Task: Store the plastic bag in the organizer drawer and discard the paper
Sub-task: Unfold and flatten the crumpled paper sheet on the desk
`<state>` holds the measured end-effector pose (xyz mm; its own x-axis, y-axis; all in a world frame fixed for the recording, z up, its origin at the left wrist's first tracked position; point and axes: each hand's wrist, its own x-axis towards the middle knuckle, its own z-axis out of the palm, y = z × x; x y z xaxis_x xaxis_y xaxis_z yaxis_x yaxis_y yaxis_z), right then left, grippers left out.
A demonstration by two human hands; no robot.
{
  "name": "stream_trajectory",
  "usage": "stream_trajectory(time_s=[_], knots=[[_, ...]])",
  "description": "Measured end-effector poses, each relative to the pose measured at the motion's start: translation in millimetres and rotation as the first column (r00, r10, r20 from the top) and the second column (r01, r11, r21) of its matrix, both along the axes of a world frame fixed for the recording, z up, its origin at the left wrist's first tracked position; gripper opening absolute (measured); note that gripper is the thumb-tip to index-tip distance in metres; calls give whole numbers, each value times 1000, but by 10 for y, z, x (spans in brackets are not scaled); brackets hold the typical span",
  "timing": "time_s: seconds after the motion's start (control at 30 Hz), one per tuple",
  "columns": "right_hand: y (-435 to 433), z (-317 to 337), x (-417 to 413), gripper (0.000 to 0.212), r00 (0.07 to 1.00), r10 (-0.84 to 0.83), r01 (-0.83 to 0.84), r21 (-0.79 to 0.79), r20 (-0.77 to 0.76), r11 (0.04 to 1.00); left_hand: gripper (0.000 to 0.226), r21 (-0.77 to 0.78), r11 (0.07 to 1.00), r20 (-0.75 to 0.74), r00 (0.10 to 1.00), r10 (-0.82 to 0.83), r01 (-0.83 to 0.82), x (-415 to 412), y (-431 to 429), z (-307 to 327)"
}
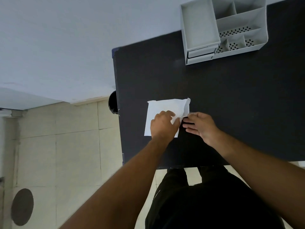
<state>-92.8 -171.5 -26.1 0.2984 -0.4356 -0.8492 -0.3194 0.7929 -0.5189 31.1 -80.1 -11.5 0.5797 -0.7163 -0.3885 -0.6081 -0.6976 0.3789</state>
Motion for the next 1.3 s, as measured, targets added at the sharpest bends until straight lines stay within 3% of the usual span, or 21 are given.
stream_trajectory(time_s=[0.13, 0.33, 0.5, 0.6, 0.67, 0.77, 0.87, 0.93, 1.03, 1.1, 1.17, 1.3], knots=[[4, -38, -50, 12, 996, 14, -19, -54, -92, 998, 18, -18, 957, -259, 926, 275, -290, -13, 8, 1], [14, -57, -83, 8, 965, 10, -71, -225, -262, 972, 14, -60, 847, -278, 824, 494, -528, -6, 17, 114], [3, -29, -119, 8, 928, 156, -270, -321, -338, 908, 29, -76, 943, -159, 937, 310, -325, 1, 60, 97], [-49, 62, -100, 32, 936, 95, -248, -442, -339, 862, 39, -127, 932, -35, 940, 339, -340, 93, 10, 88], [-112, 76, -69, 43, 951, 92, -228, -466, -297, 855, 56, -64, 932, 43, 932, 359, -356, 199, -46, 63], [-229, 58, 19, 40, 919, 239, -364, -444, -313, 819, 65, 114, 900, -70, 900, 430, -421, 385, -148, 5], [-352, 14, 96, 19, 886, 311, -439, -408, -343, 801, 19, 118, 860, -178, 841, 510, -496, 582, -229, -16], [-405, 34, 149, 12, 872, 322, -462, -404, -369, 789, 36, 115, 845, -195, 822, 535, -523, 659, -243, -15], [-468, 119, 236, 12, 887, 282, -438, -475, -365, 763, 32, 24, 822, -235, 796, 558, -569, 735, -254, 63], [-501, 234, 311, 9, 913, 239, -396, -581, -330, 711, 16, -126, 775, -279, 771, 572, -620, 763, -280, 226], [-531, 351, 386, 11, 942, 187, -333, -715, -278, 615, 21, -294, 717, -261, 774, 576, -633, 818, -316, 357], [-550, 487, 469, 14, 933, 235, -335, -900, -274, 280, 19, -498, 685, -168, 834, 525, -532, 847, -314, 544]])
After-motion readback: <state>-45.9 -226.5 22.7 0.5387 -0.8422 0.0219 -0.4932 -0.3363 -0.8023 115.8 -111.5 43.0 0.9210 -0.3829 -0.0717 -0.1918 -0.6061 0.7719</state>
